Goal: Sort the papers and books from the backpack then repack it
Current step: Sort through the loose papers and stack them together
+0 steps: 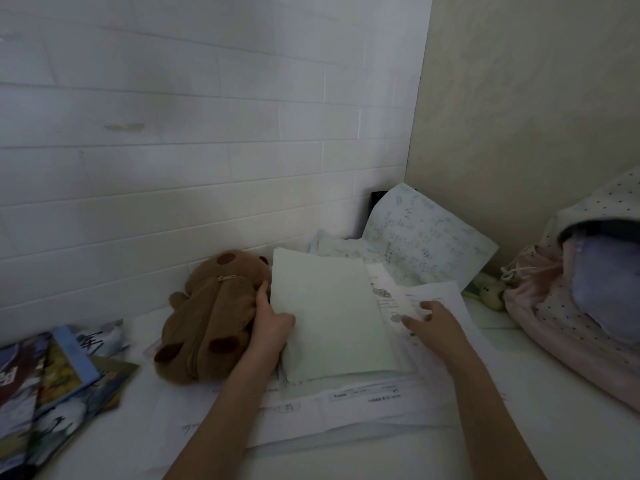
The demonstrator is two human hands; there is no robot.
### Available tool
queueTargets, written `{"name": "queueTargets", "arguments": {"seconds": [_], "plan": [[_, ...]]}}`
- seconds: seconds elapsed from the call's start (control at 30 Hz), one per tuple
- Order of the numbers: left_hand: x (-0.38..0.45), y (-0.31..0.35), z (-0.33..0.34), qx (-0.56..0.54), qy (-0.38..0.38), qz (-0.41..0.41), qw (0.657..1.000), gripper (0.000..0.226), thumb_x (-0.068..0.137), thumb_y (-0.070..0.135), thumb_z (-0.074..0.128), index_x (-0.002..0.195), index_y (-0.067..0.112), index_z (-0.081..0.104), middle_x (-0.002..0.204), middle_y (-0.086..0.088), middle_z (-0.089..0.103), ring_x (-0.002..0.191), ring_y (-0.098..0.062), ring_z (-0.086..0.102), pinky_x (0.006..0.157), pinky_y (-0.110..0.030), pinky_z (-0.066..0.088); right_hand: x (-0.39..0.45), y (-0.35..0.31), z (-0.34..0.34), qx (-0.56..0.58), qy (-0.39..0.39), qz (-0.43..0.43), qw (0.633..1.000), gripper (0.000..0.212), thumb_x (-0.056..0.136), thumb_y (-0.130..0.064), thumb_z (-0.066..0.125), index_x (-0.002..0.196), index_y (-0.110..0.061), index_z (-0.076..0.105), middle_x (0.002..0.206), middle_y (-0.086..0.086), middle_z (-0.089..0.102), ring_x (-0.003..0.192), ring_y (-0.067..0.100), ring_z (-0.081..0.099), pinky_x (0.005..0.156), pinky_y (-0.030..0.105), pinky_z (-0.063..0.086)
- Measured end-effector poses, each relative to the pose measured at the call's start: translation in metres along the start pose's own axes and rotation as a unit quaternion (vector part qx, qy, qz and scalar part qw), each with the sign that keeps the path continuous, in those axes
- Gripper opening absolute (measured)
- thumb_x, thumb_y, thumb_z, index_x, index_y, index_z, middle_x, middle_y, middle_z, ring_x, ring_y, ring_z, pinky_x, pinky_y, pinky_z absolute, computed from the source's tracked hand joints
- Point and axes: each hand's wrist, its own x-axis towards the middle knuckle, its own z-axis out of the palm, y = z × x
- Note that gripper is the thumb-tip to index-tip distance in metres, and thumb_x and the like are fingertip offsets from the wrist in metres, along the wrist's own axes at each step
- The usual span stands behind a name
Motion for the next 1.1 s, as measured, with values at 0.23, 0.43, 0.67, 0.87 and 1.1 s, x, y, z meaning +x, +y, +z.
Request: {"name": "queueTargets", "arguments": {"seconds": [0.23, 0.43, 0.67, 0.87, 1.1], "plan": [[-0.004, 0.001, 0.001, 0.002, 0.016, 0.058, 0.998, 0.077, 0.079, -0.022, 0.042, 0.146, 0.013, 0.024, 0.139, -0.014, 0.044, 0.111, -0.019, 0.047, 0.092, -0.029, 0.043, 0.001, -0.004, -0.024, 0.137, -0.065, 0.066, 0.986, 0.063, 0.072, -0.028, 0.081, 0.126, -0.01, 0.054, 0.118, 0.01, 0.06, 0.098, 0.025, 0.059, 0.086, 0.036, 0.049], [0.001, 0.005, -0.01, 0.07, 0.086, 0.122, 0.986, 0.072, 0.08, -0.021, 0.041, 0.145, 0.006, 0.026, 0.14, -0.012, 0.043, 0.121, -0.015, 0.042, 0.096, -0.015, 0.031, 0.004, 0.006, -0.018, 0.024, -0.042, 0.037, 0.998, 0.037, 0.077, -0.015, 0.076, 0.111, -0.004, 0.065, 0.11, 0.015, 0.066, 0.097, 0.029, 0.061, 0.077, 0.032, 0.046], [0.002, 0.004, -0.041, 0.133, 0.149, 0.132, 0.971, 0.072, 0.083, -0.013, 0.036, 0.144, 0.023, 0.026, 0.12, -0.015, 0.059, 0.092, -0.019, 0.052, 0.081, -0.025, 0.039, 0.017, 0.029, -0.025, 0.238, 0.175, 0.074, 0.953, 0.046, 0.077, -0.02, 0.073, 0.12, -0.007, 0.061, 0.112, 0.012, 0.065, 0.097, 0.031, 0.064, 0.084, 0.045, 0.055], [0.002, -0.006, -0.026, 0.141, 0.108, 0.12, 0.977, 0.073, 0.086, -0.011, 0.036, 0.147, 0.024, 0.018, 0.124, -0.012, 0.056, 0.092, -0.018, 0.05, 0.08, -0.025, 0.037, -0.002, -0.014, -0.006, 0.594, -0.031, 0.002, 0.804, 0.044, 0.083, -0.023, 0.07, 0.125, -0.014, 0.058, 0.116, 0.004, 0.068, 0.103, 0.021, 0.066, 0.088, 0.041, 0.054], [0.002, -0.006, -0.029, 0.152, 0.102, 0.141, 0.973, 0.077, 0.084, -0.011, 0.039, 0.148, 0.027, 0.02, 0.124, 0.001, 0.053, 0.098, -0.014, 0.048, 0.081, -0.021, 0.035, -0.017, -0.028, 0.015, 0.09, -0.019, -0.145, 0.985, 0.024, 0.091, -0.011, 0.059, 0.115, -0.012, 0.063, 0.106, 0.005, 0.066, 0.1, 0.018, 0.06, 0.082, 0.029, 0.046]]}}
